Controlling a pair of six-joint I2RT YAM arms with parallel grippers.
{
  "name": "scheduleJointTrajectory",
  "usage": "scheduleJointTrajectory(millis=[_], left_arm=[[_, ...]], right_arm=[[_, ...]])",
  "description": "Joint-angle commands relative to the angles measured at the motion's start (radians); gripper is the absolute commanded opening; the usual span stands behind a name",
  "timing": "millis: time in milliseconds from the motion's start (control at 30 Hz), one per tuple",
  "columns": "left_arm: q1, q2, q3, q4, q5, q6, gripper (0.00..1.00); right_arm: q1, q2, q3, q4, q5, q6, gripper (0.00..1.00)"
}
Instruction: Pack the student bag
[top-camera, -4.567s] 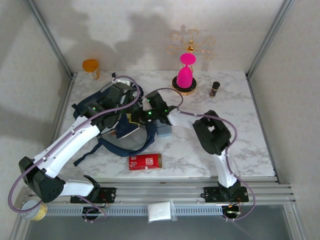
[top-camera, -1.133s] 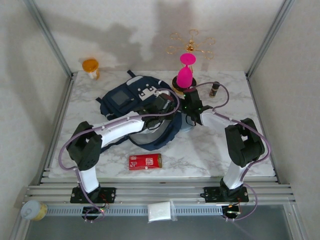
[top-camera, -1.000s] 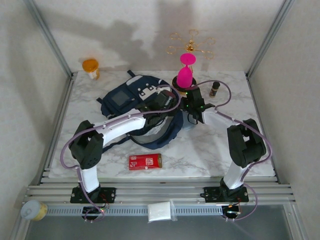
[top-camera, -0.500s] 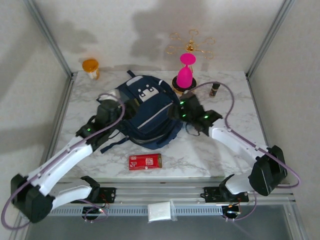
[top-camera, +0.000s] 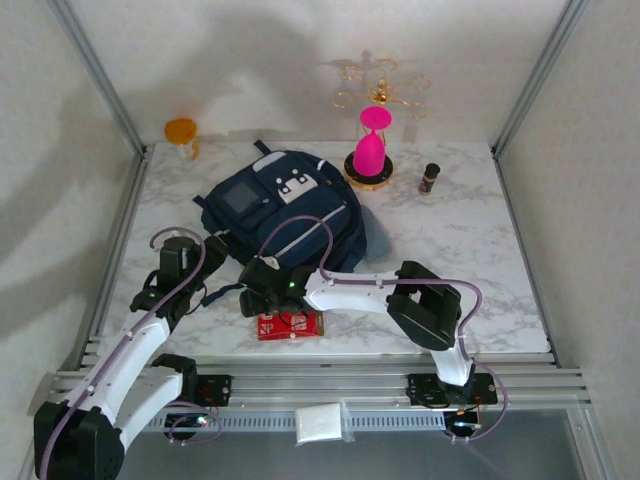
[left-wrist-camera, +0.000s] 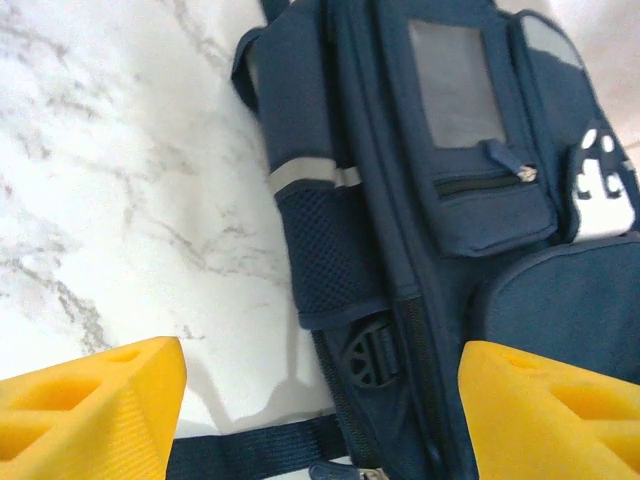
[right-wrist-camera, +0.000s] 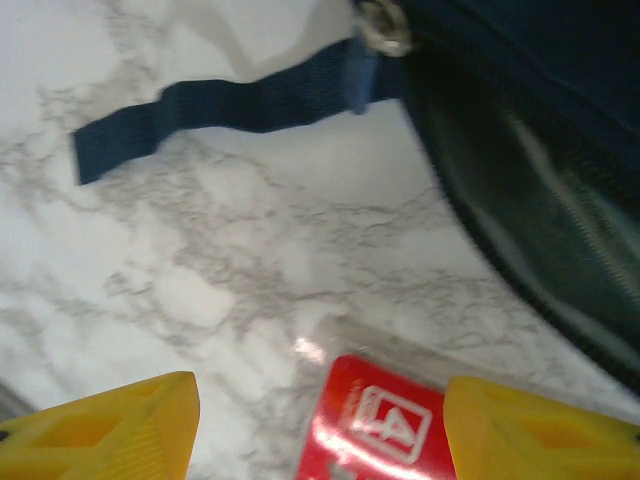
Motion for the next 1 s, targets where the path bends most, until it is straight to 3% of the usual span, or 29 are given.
scheduleJointTrajectory(millis=[0, 200, 300, 433, 567, 833, 967], left_arm=[[0.018, 0.024, -0.047, 0.055, 0.046, -0.052, 0.72], [0.010, 0.052, -0.083, 0.135, 0.098, -0.072, 0.73], [-0.008, 0.052, -0.101, 0.177, 0.113, -0.090, 0.73], [-0.046, 0.068, -0.126, 0.254, 0.126, -0.148, 0.73], [-0.070, 0.092, -0.132, 0.300, 0.129, -0.171, 0.73], [-0.085, 0.135, -0.120, 0.306, 0.130, -0.167, 0.74], [-0.095, 0.159, -0.120, 0.320, 0.131, -0.165, 0.74]], right_arm=[[-0.062, -0.011, -0.041, 0.048, 0.035, -0.001, 0.66], [-0.195, -0.104, -0.175, 0.038, 0.137, -0.111, 0.67], [-0.235, -0.178, -0.234, 0.050, 0.109, -0.142, 0.67], [-0.182, -0.220, -0.219, -0.002, 0.095, -0.086, 0.67], [-0.103, -0.159, -0.120, -0.091, 0.144, 0.035, 0.65], [-0.093, -0.025, -0.037, 0.003, 0.154, -0.017, 0.53], [-0.107, -0.034, -0.115, 0.131, 0.148, -0.043, 0.47]])
